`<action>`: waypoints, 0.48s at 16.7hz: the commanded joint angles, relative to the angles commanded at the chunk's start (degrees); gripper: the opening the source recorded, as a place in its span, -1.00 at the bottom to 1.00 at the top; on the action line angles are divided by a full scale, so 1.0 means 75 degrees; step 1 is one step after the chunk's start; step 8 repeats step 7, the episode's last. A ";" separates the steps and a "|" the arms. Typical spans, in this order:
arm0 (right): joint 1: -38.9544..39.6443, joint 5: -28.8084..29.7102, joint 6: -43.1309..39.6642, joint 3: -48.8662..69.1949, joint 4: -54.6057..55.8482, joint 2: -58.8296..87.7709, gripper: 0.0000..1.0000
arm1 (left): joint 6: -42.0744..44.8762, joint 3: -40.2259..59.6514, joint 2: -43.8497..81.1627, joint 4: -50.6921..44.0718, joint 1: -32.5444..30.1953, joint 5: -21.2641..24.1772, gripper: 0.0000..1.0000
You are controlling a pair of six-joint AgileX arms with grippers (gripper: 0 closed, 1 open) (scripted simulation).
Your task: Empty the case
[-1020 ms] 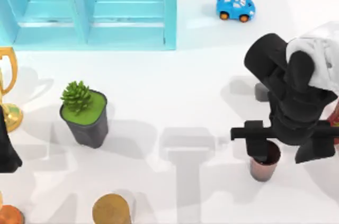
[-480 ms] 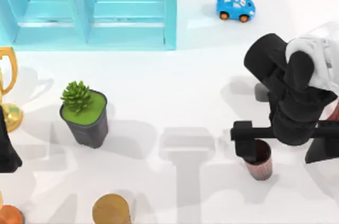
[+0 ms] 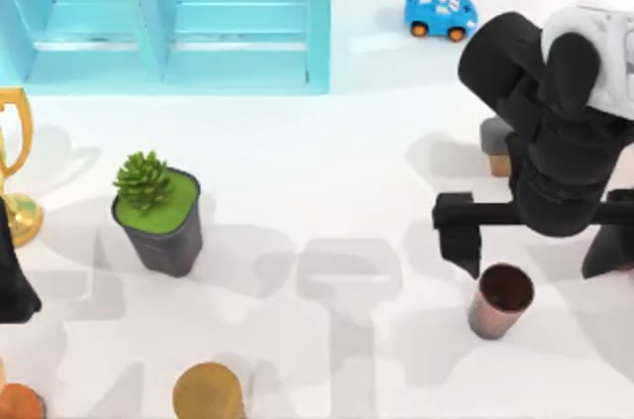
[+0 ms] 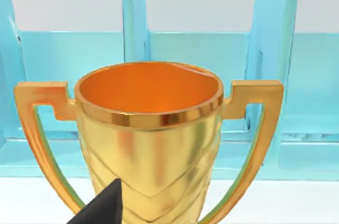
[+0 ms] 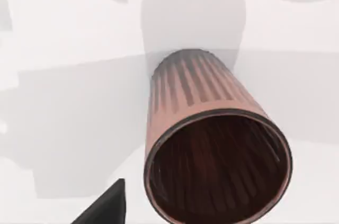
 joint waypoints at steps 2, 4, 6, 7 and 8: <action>-0.0006 0.0000 -0.0007 0.0423 -0.0669 -0.0104 1.00 | 0.0000 0.0000 0.0000 0.0000 0.0000 0.0000 1.00; -0.0018 0.0000 -0.0021 0.0845 -0.1205 -0.0242 1.00 | 0.0000 0.0000 0.0000 0.0000 0.0000 0.0000 1.00; -0.0037 -0.0001 -0.0042 0.1166 -0.1530 -0.0389 1.00 | 0.0000 0.0000 0.0000 0.0000 0.0000 0.0000 1.00; -0.0041 -0.0001 -0.0047 0.1221 -0.1585 -0.0419 1.00 | 0.0000 0.0000 0.0000 0.0000 0.0000 0.0000 1.00; -0.0041 -0.0001 -0.0047 0.1221 -0.1585 -0.0419 1.00 | 0.0000 0.0000 0.0000 0.0000 0.0000 0.0000 1.00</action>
